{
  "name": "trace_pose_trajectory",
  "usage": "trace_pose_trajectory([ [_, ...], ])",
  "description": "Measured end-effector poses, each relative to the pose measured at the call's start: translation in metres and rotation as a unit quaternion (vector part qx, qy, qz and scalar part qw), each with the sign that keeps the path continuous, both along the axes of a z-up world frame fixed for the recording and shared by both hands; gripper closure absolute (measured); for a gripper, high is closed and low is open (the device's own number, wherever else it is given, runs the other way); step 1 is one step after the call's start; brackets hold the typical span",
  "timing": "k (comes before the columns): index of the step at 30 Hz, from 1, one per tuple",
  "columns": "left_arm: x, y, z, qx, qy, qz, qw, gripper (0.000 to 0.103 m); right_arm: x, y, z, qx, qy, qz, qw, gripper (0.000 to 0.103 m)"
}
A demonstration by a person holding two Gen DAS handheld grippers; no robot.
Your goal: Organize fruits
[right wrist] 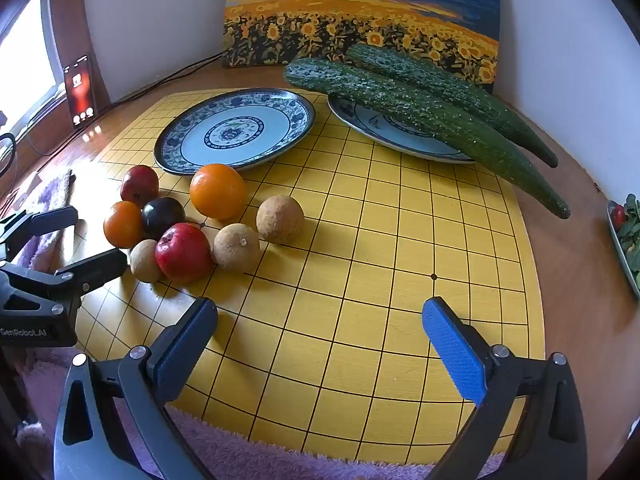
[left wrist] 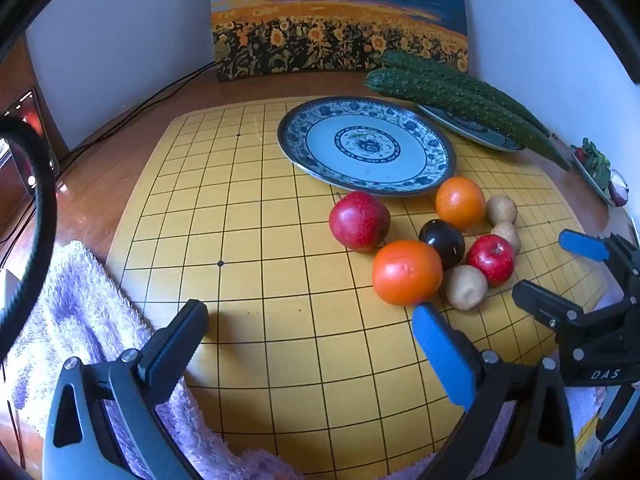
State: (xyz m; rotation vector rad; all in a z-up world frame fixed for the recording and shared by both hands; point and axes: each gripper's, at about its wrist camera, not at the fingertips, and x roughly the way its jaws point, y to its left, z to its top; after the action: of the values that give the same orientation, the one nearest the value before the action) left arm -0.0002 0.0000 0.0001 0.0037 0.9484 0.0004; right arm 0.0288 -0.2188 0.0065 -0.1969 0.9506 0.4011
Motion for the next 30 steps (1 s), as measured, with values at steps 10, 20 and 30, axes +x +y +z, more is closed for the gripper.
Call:
trace_pose_trajectory([
  [10, -0.0021, -0.0002, -0.0011, 0.001, 0.004, -0.013, 0.9999, 0.0, -0.0001, -0.0001, -0.0001, 0.0, -0.001, 0.0, 1.0, 0.0],
  [20, -0.0058, -0.0003, 0.0023, 0.001, 0.007, -0.013, 0.9999, 0.0, 0.0, -0.0001, -0.0003, 0.0, -0.001, 0.0, 1.0, 0.0],
  [30, -0.0047, -0.0004, 0.0026, -0.001, 0.007, -0.007, 1.0, 0.0, 0.0003, -0.0002, -0.0002, 0.0, -0.001, 0.0, 1.0, 0.0],
])
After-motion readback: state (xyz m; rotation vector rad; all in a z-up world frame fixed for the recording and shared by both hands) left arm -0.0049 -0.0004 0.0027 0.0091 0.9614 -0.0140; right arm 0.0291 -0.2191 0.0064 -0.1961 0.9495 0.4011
